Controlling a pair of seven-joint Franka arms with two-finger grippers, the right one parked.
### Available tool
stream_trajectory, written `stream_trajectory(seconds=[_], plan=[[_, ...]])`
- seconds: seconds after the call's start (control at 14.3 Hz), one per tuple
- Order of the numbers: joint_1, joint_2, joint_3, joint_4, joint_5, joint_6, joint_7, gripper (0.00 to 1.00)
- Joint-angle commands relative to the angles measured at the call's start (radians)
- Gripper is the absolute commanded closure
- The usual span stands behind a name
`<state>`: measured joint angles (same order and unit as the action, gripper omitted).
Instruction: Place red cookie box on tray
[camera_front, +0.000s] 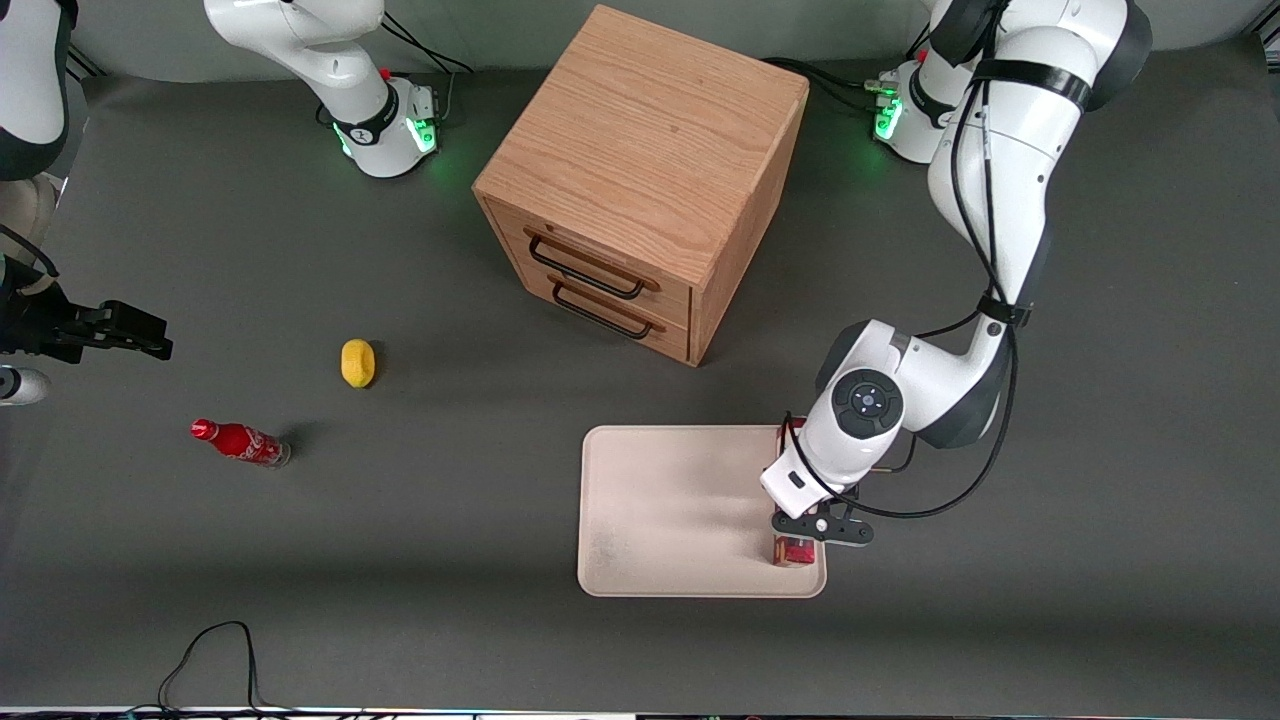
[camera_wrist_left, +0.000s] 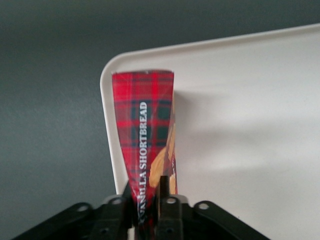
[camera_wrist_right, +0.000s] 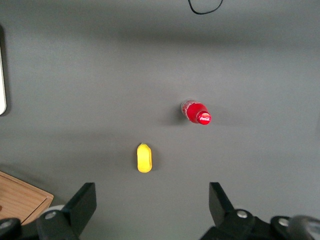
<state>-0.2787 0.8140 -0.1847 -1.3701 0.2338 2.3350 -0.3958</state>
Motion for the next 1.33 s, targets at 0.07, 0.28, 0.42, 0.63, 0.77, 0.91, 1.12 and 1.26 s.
stream_trajectory(seconds=[0.07, 0.28, 0.42, 0.63, 0.77, 0.91, 1.12, 1.26], plan=[[-0.017, -0.070, 0.024, -0.009, 0.022, 0.000, -0.026, 0.00], [0.045, -0.244, 0.024, -0.157, -0.025, -0.016, -0.026, 0.00], [0.105, -0.393, 0.025, -0.268, -0.082, -0.099, -0.024, 0.00], [0.189, -0.541, 0.027, -0.296, -0.076, -0.374, 0.003, 0.00], [0.228, -0.602, 0.068, -0.299, -0.076, -0.463, 0.124, 0.00], [0.268, -0.666, 0.093, -0.316, -0.083, -0.517, 0.244, 0.00], [0.305, -0.812, 0.093, -0.413, -0.143, -0.546, 0.296, 0.00], [0.347, -0.893, 0.094, -0.457, -0.230, -0.558, 0.363, 0.00]])
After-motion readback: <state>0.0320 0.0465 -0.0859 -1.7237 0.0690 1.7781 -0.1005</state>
